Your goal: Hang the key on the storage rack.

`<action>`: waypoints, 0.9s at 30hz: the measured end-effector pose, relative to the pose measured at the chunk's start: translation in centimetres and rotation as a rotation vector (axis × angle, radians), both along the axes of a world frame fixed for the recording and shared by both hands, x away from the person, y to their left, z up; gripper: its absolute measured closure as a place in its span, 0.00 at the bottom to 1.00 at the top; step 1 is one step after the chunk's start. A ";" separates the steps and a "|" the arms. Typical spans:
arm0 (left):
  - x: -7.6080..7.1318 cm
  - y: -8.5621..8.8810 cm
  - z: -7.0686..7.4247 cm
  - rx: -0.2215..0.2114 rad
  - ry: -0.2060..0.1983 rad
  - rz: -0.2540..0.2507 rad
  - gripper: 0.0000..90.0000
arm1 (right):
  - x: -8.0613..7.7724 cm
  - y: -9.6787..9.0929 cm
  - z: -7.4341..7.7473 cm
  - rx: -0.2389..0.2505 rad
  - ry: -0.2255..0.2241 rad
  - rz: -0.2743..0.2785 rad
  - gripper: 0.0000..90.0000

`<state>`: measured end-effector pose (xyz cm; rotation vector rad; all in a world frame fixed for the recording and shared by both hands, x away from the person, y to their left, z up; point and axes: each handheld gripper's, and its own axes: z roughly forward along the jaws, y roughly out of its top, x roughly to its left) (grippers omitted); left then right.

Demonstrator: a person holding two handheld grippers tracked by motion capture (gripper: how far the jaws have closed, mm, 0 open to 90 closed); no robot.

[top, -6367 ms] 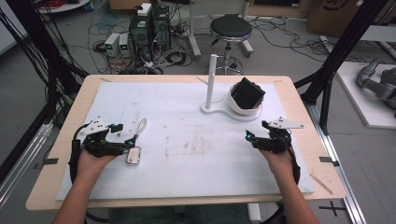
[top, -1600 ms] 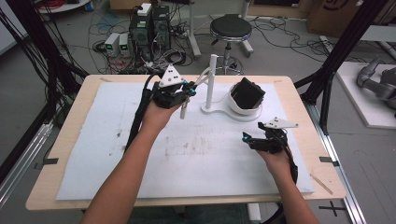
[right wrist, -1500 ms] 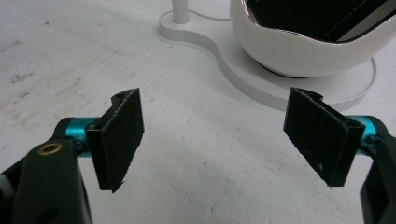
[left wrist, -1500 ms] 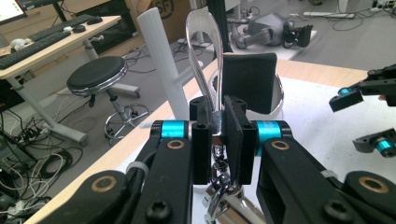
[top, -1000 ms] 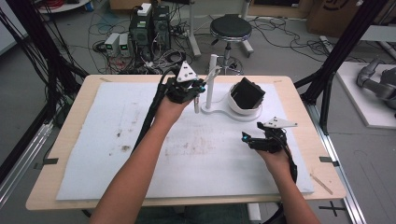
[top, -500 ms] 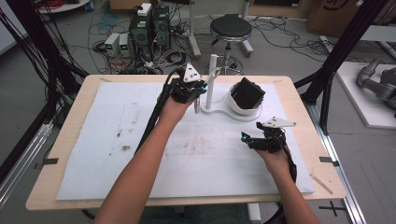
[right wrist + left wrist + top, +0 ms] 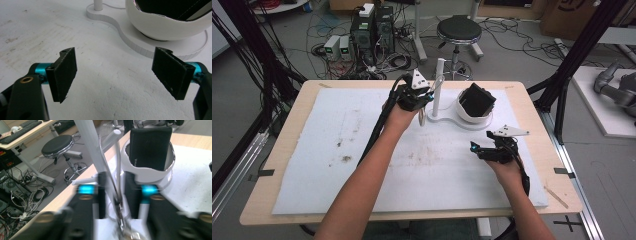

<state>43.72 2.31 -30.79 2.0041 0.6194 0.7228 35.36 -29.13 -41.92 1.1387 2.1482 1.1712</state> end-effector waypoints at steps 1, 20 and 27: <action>0.0 0.0 -0.1 0.007 0.002 0.005 0.69 | 0.0 0.0 0.0 0.000 0.001 -0.001 0.23; -0.6 2.6 -1.1 -0.102 0.069 -0.030 0.43 | 0.0 0.1 0.0 -0.004 -0.008 -0.008 0.23; -1.8 4.6 -0.8 -0.132 0.085 -0.058 0.37 | -0.1 0.0 0.1 -0.005 -0.011 -0.012 0.23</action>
